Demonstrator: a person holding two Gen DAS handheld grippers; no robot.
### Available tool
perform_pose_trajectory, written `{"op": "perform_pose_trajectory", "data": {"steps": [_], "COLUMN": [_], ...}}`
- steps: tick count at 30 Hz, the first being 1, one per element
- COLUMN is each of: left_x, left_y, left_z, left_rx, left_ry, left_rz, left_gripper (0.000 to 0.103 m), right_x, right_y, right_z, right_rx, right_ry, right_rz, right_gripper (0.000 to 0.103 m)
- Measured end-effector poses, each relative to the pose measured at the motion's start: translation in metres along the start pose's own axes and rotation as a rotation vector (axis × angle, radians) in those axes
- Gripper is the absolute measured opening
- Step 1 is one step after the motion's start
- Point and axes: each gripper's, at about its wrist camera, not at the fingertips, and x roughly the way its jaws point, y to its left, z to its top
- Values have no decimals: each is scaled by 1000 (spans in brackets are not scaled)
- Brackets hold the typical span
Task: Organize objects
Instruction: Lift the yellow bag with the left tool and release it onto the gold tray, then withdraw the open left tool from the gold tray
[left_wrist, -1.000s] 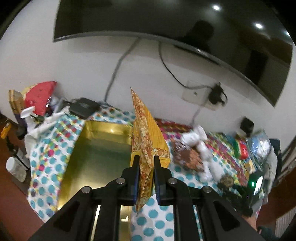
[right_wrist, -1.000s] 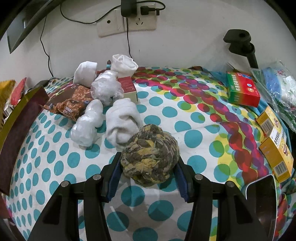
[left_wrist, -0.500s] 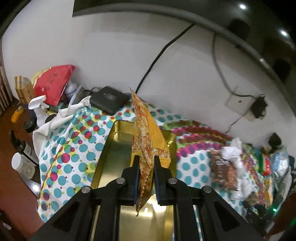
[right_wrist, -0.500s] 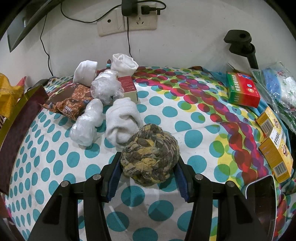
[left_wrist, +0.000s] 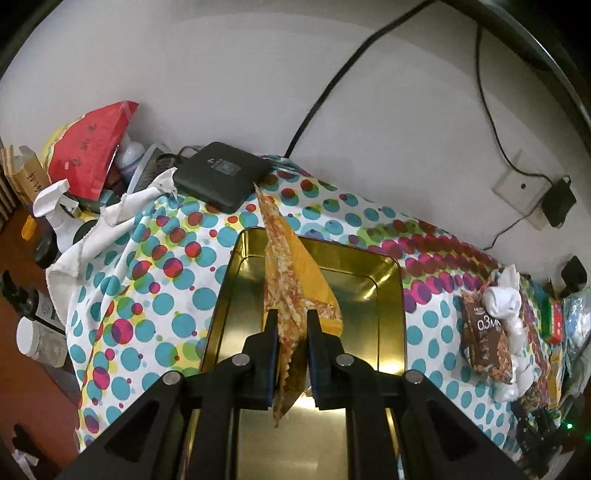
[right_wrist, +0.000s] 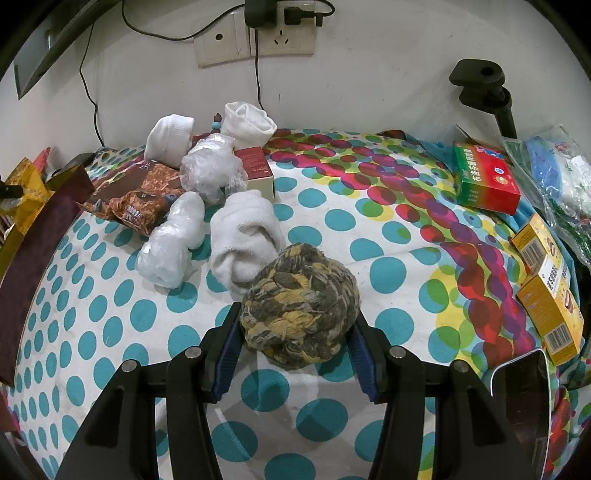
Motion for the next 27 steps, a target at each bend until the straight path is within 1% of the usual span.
{"op": "perform_pose_trajectory", "data": {"steps": [2, 3, 4, 5, 6, 7, 8, 9, 13, 18, 20, 22, 27], "left_x": [3, 5, 5, 6, 7, 8, 9, 10, 11, 3, -4, -12, -33], "left_y": [5, 6, 7, 8, 8, 7, 7, 6, 5, 8, 7, 5, -7], "left_z": [4, 6, 7, 7, 7, 7, 6, 4, -7, -14, -14, -16, -32], "left_rx": [-10, -7, -1, 5, 13, 19, 27, 40, 84, 81, 87, 92, 92], "left_ry": [1, 7, 8, 8, 14, 20, 29, 40, 41, 18, -10, -34, -80], "left_rz": [-7, -9, -11, 0, 23, 39, 70, 105, 192, 207, 254, 272, 278], "left_gripper": [14, 16, 16, 18, 23, 27, 35, 39, 40, 40, 40, 40, 40], "right_x": [0, 0, 0, 0, 0, 0, 0, 0, 0, 1, 1, 1, 1], "right_y": [0, 0, 0, 0, 0, 1, 1, 1, 1, 2, 2, 2, 2], "right_z": [0, 0, 0, 0, -1, 0, 0, 0, 0, 0, 1, 1, 1], "right_rx": [-2, -2, -3, -3, -4, -3, -4, -4, -5, -6, -5, -6, -7], "right_ry": [1, 1, 2, 2, 2, 2, 2, 2, 4, 5, 5, 6, 7], "right_rz": [-2, -2, -3, -3, -4, -4, -4, -5, -6, -7, -7, -8, -9], "right_gripper": [51, 51, 51, 51, 51, 51, 51, 51, 51, 51, 51, 51, 51]}}
